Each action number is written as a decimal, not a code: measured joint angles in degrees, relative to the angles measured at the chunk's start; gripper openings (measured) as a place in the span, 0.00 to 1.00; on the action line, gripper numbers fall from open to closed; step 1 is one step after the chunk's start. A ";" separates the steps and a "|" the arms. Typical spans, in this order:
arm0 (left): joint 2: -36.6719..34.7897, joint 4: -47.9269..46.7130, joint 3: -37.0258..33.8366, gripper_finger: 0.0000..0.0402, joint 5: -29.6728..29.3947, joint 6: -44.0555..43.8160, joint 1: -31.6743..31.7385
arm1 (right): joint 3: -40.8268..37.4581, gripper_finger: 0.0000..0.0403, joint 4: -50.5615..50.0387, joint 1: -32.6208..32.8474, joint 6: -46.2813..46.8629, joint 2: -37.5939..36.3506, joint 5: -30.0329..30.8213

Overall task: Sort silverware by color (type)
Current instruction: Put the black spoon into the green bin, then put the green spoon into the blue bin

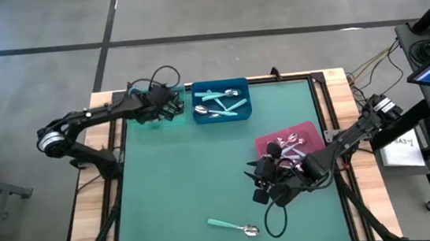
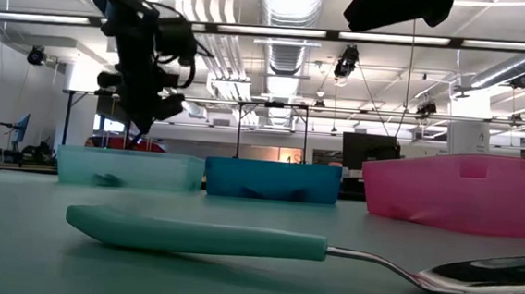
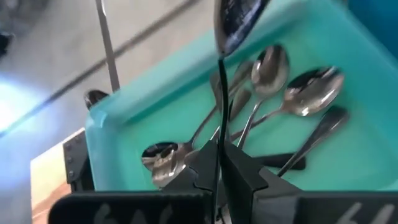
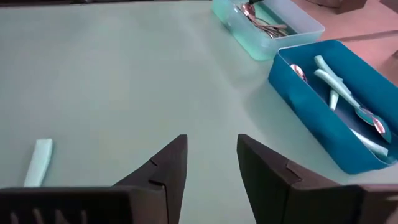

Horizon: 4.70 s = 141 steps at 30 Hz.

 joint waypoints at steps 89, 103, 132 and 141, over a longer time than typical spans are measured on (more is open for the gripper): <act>23.60 -11.12 21.55 0.16 -0.21 -15.10 -62.95 | -0.13 0.32 -7.02 0.52 16.48 4.98 -27.99; 4.79 15.66 6.32 0.16 -23.20 -28.42 -62.68 | -0.13 0.38 16.16 -5.86 5.97 4.98 -9.20; 6.99 53.11 -3.49 0.16 -28.19 -15.19 -62.28 | -0.11 0.38 39.98 -21.84 -2.68 5.40 -18.40; 7.05 53.02 -3.49 0.21 -26.82 -14.53 -61.67 | 0.04 0.09 40.98 -21.84 -6.88 5.40 -19.50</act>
